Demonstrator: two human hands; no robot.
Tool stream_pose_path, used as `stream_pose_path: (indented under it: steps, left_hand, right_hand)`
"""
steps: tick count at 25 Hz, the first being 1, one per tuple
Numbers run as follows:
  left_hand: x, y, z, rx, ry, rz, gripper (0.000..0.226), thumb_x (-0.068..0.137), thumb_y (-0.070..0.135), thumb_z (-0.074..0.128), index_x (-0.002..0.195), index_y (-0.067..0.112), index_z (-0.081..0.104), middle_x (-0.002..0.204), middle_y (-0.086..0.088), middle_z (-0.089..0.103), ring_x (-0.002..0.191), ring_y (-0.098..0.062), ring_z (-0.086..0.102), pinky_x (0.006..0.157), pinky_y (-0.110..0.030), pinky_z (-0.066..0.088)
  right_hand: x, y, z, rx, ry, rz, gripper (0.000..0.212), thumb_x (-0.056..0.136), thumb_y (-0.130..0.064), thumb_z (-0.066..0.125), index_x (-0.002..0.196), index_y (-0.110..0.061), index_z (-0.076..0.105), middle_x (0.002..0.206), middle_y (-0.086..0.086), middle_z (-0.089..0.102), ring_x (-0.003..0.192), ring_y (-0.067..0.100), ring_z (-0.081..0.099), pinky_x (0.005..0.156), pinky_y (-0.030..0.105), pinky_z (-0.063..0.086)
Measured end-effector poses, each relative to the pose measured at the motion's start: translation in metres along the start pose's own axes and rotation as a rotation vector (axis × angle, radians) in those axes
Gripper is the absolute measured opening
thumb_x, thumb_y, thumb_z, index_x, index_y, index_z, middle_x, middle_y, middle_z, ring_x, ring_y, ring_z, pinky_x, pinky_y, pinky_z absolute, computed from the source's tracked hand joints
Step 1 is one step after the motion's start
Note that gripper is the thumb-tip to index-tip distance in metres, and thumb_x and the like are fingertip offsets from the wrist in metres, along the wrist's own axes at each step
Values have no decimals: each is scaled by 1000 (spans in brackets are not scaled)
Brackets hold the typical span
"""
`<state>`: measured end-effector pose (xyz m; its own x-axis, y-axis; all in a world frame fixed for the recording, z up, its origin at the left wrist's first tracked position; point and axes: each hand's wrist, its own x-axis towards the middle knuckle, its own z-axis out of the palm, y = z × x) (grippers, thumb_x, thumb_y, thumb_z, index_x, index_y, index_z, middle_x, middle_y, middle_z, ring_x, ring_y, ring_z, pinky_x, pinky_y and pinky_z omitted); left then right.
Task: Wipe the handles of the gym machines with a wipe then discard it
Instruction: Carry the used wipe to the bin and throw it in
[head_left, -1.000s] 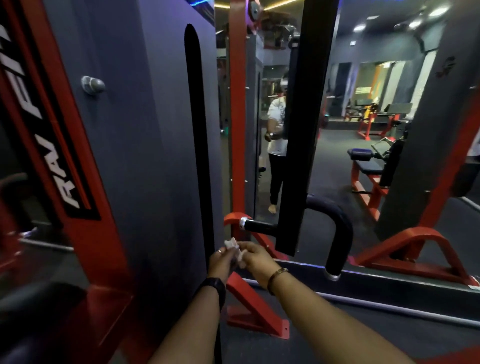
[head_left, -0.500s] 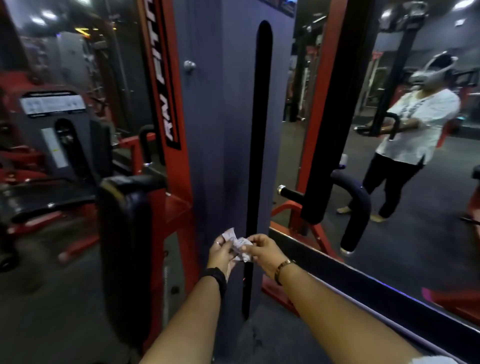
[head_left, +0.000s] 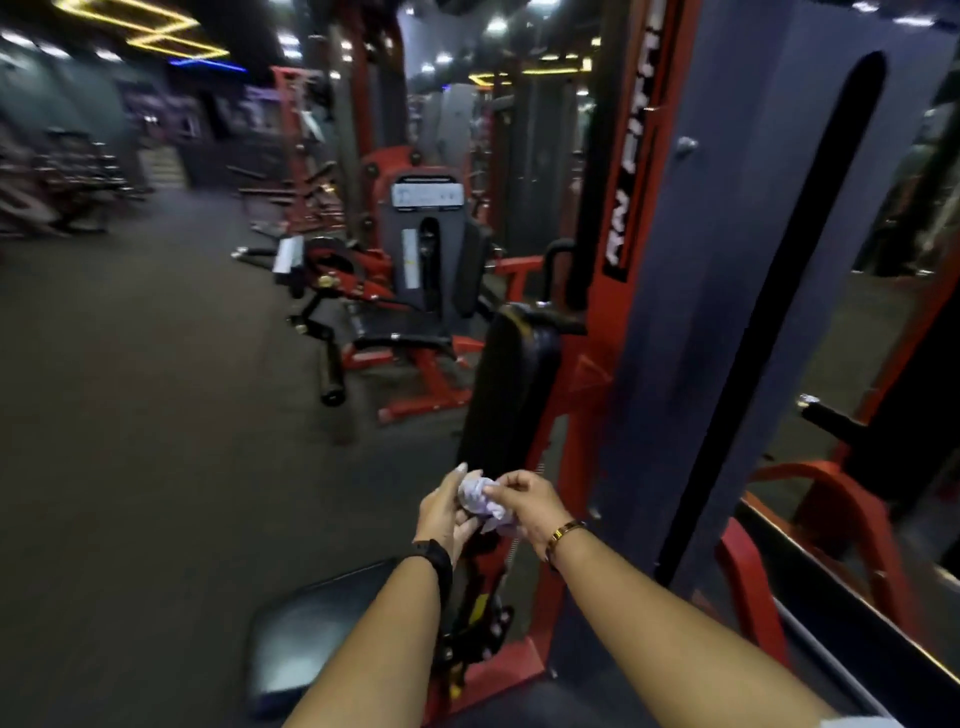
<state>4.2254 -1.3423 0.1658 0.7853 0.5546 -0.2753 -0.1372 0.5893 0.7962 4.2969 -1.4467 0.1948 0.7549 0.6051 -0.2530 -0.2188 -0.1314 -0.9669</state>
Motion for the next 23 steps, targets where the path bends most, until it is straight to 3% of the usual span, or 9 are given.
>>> stream_pose_path:
  steps: [2,7,12,15,18,23]
  left_hand:
    - [-24,23,-42,0,35,87,23,87,22,67,104,6,68,93,-13,71,83,-25,69,71,-35,56]
    - [-93,81,-149,-76,271,263,21,95,5,53,115,5,60,92,-10,66,72,-15,66,58,-20,54]
    - [-182,132,-267,-180,439,387,22,96,3,49,117,2,57,90,-15,64,70,-18,65,61,-22,57]
    - [-238,154,-337,-216,544,457,23,97,2,47,118,2,57,95,-16,65,81,-22,65,67,-25,58]
    - [-289,172,-400,-185,621,498,26,97,0,45,120,4,58,105,-18,66,94,-26,65,75,-28,57]
    - [-360,199,-476,-252,744,585,29,98,2,44,125,6,54,117,-20,61,98,-27,64,73,-29,57]
  right_hand:
    - [-6,3,53,43,-87,-7,14,86,-12,66,79,-14,55,76,5,61,61,12,57,54,23,50]
    - [-41,11,191,198,-317,61,8,92,-2,54,86,-5,58,78,11,61,64,16,58,57,23,51]
    - [-104,30,332,199,-507,124,13,88,5,54,88,-7,59,72,5,64,59,11,60,56,20,48]
    - [-148,45,410,177,-634,150,18,86,11,51,92,-5,59,82,10,62,70,16,59,64,26,49]
    - [-188,62,477,163,-716,163,21,87,15,47,92,-2,58,86,12,62,74,18,61,61,23,51]
    - [-241,85,568,172,-814,222,20,89,14,46,95,0,58,90,14,62,78,20,62,61,21,54]
